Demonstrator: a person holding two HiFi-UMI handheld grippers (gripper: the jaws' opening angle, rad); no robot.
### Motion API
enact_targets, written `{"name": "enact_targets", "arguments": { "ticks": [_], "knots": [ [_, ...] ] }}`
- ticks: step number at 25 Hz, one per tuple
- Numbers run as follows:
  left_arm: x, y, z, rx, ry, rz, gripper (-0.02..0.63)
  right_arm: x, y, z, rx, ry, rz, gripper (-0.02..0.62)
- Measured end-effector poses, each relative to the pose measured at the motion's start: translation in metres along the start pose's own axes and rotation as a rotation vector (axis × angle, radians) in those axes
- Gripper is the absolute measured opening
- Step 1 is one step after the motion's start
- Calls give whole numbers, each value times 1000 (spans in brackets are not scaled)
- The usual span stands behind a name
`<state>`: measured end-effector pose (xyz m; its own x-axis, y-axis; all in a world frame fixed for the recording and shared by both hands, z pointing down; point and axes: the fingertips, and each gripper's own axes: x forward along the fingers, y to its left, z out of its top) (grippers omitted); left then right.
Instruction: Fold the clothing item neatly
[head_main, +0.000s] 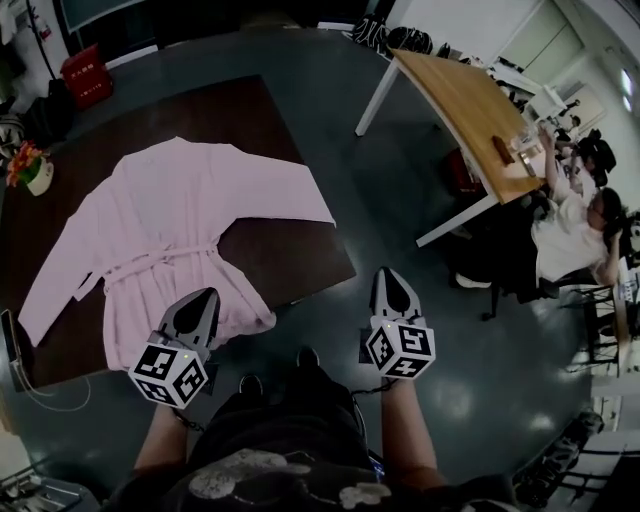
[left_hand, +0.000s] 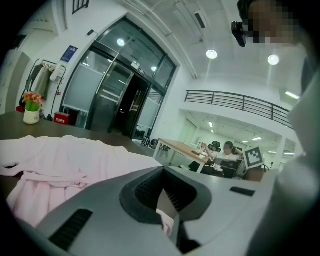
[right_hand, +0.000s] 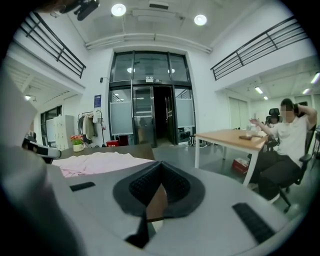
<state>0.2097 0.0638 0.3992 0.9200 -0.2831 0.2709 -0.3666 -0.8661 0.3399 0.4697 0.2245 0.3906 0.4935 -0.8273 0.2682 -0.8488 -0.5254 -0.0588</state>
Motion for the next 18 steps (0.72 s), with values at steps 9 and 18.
{"name": "enact_targets", "arguments": {
  "ticks": [9,18],
  "knots": [
    [100,-3,15,1,37,112,10,114,-55,-36,-21,129,178,-8],
    [162,-8,-14,-34,146,201,11,178,-60,-107,-20,309,419,-8]
  ]
}}
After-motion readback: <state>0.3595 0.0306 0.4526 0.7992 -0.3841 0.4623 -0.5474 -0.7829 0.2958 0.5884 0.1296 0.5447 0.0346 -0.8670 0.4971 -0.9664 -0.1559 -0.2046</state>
